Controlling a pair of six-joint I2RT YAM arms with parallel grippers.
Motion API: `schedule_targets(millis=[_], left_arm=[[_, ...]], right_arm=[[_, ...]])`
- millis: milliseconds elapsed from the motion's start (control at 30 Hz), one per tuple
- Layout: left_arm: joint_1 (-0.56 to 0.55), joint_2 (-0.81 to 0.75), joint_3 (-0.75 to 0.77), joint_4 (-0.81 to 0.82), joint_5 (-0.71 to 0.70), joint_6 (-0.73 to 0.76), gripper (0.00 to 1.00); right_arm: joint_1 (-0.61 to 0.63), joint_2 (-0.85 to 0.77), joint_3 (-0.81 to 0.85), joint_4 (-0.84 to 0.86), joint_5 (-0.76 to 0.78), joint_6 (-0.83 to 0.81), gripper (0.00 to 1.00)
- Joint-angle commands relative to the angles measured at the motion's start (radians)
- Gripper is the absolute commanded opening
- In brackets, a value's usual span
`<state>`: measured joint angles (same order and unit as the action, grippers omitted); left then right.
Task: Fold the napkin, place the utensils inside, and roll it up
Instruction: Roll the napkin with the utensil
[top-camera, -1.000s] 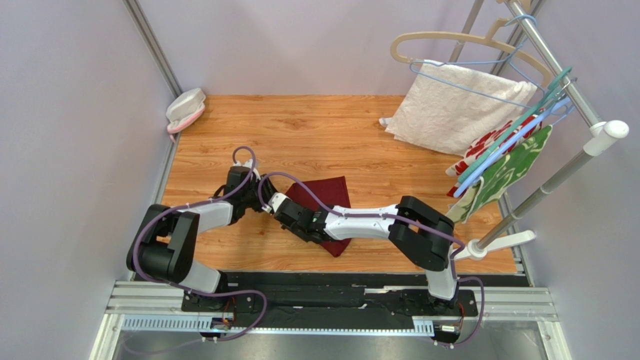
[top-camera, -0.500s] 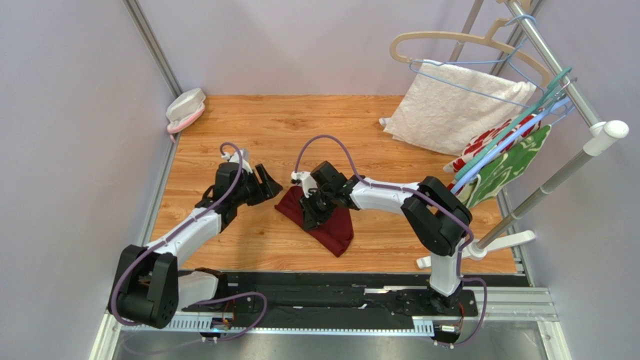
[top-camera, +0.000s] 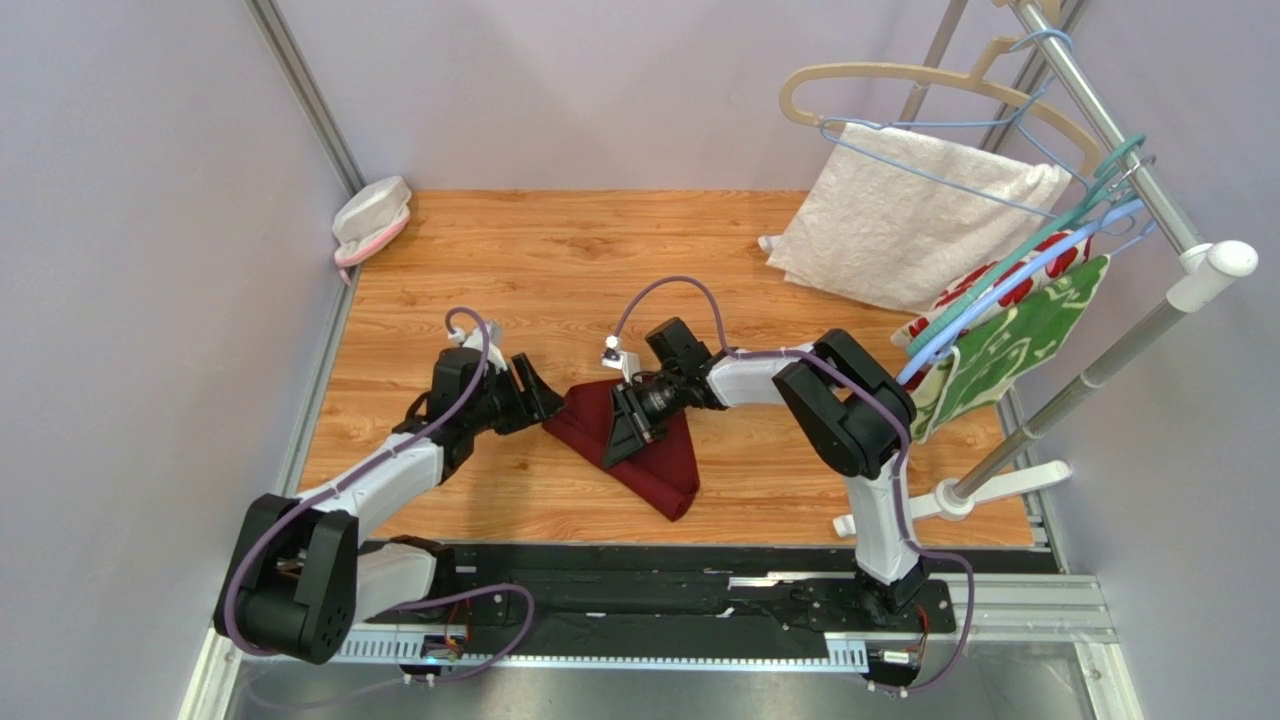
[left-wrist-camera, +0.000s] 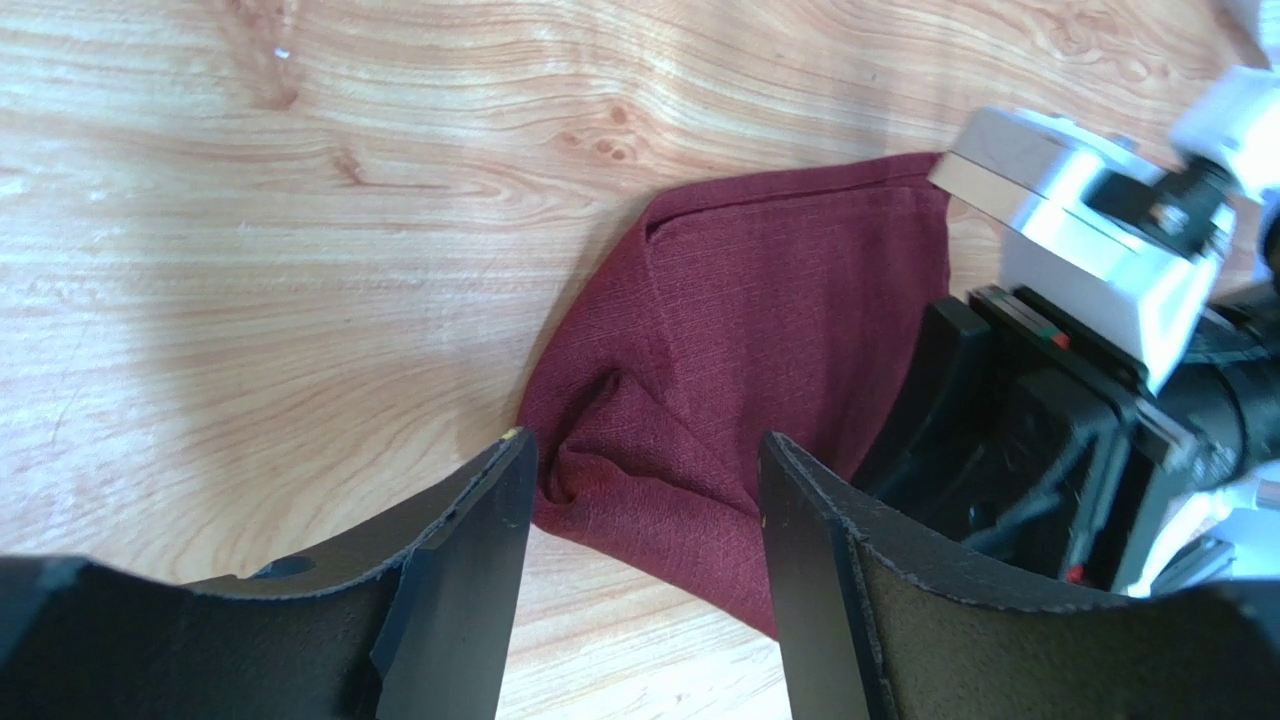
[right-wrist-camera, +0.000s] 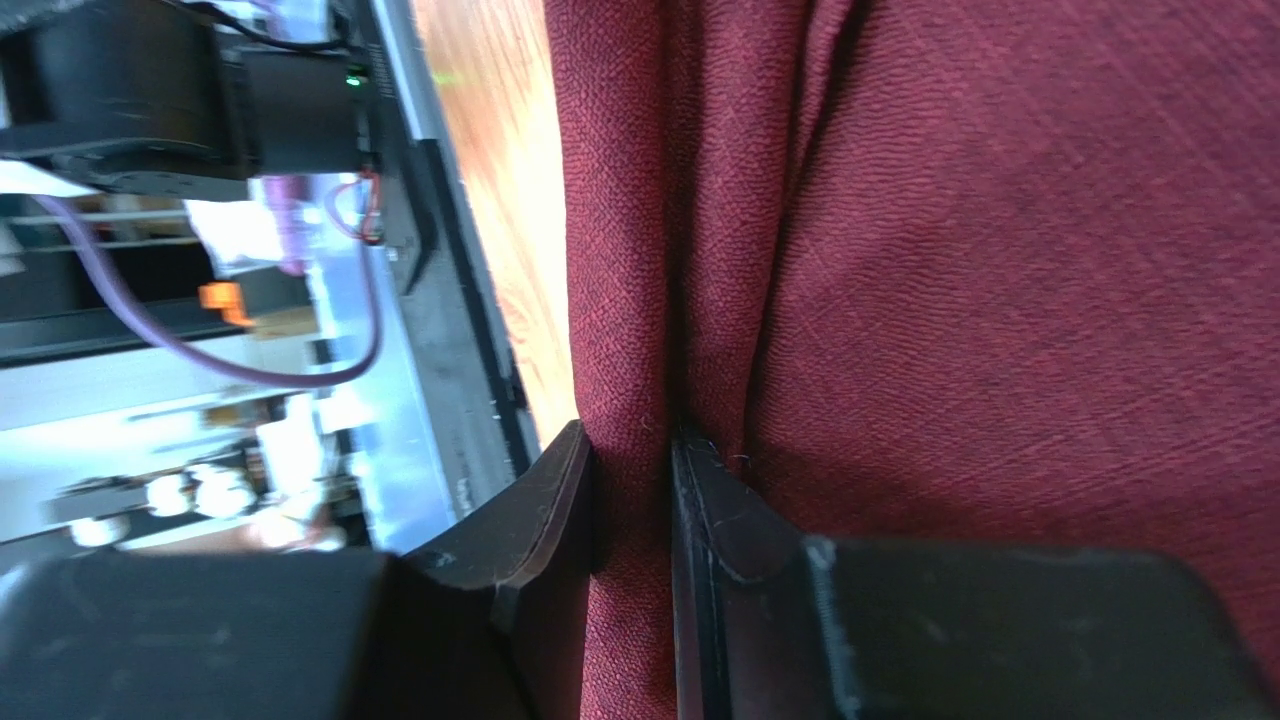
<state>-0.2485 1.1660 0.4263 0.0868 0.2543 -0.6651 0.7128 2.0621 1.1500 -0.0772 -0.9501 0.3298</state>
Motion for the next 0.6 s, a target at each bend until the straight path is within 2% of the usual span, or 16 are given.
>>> schedule_targets(millis=[0,267,467,567], left_arm=[[-0.002,0.003,-0.024,0.128,0.045,0.009,0.64],[-0.002,0.037,-0.041,0.169,0.068,-0.004,0.58],[-0.009,0.057,-0.052,0.194,0.071,-0.004,0.57],[-0.021,0.087,-0.050,0.214,0.080,-0.011,0.52]], right_arm=[[-0.042,0.073,-0.021,0.054,0.001,0.058,0.13],[-0.070,0.131,-0.032,0.108,0.004,0.097,0.12],[-0.075,0.139,-0.032,0.113,0.004,0.100,0.12],[-0.075,0.141,-0.030,0.111,0.008,0.098,0.12]])
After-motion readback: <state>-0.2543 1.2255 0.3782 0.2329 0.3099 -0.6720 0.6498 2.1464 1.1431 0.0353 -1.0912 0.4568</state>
